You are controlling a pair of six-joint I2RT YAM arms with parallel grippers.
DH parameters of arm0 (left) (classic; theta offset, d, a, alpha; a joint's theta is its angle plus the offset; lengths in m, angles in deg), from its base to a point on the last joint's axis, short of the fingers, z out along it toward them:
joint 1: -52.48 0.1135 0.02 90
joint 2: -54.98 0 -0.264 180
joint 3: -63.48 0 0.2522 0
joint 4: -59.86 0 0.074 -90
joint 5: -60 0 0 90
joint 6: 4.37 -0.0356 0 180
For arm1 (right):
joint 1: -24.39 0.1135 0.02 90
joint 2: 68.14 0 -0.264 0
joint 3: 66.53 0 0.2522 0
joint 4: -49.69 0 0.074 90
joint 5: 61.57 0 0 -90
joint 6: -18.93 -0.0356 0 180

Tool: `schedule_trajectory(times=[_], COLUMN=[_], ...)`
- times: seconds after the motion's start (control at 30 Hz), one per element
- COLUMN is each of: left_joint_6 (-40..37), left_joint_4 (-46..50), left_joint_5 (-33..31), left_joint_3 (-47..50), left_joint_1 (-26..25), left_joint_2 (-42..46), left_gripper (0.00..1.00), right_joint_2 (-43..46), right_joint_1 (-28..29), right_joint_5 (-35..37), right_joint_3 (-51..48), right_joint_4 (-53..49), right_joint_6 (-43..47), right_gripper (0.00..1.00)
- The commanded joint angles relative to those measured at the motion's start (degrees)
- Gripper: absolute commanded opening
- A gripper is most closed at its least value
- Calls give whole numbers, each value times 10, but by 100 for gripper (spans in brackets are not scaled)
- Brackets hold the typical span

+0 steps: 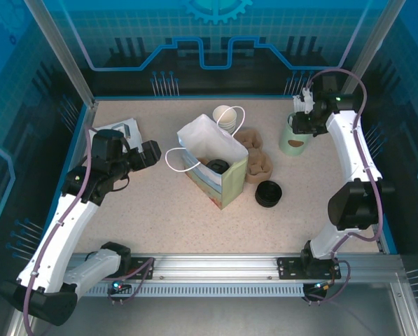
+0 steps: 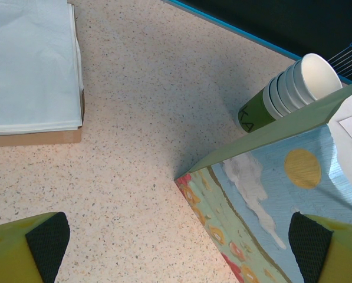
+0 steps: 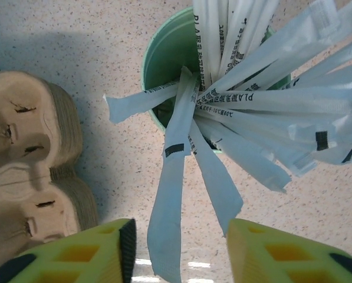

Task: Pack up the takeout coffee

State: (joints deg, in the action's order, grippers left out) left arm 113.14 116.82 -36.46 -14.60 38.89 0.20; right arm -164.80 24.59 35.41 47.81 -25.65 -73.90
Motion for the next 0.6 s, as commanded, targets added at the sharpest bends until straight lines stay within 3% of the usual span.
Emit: schedule_trajectory(times=[0.0,0.13,0.23,0.3,0.4,0.57], left_joint_6=[4,4,4,5,6,6], left_joint_4=[2,3,3,3,1,3], left_joint_5=[-6,-5,-5,-5,-3,-3], left_joint_3=[1,1,0,0,1,2], left_joint_1=[5,5,5,5,5,5], left_joint_2=[6,5,4,3,3,4], left_gripper=[99,99,99,99,99,99], right_joint_2=[-5,-2,7,12,12,-3], right_joint_1=[-3,-2,-2,-2,-1,-2], right_joint_5=[-7,4,15,21,30,27], right_joint_3=[-2,1,2,5,10,27], right_joint_4=[2,-1,-3,-5,-9,-12], right_joint_6=[-6,-4,-1,3,8,15], right_gripper=[36,21,15,18,32,35])
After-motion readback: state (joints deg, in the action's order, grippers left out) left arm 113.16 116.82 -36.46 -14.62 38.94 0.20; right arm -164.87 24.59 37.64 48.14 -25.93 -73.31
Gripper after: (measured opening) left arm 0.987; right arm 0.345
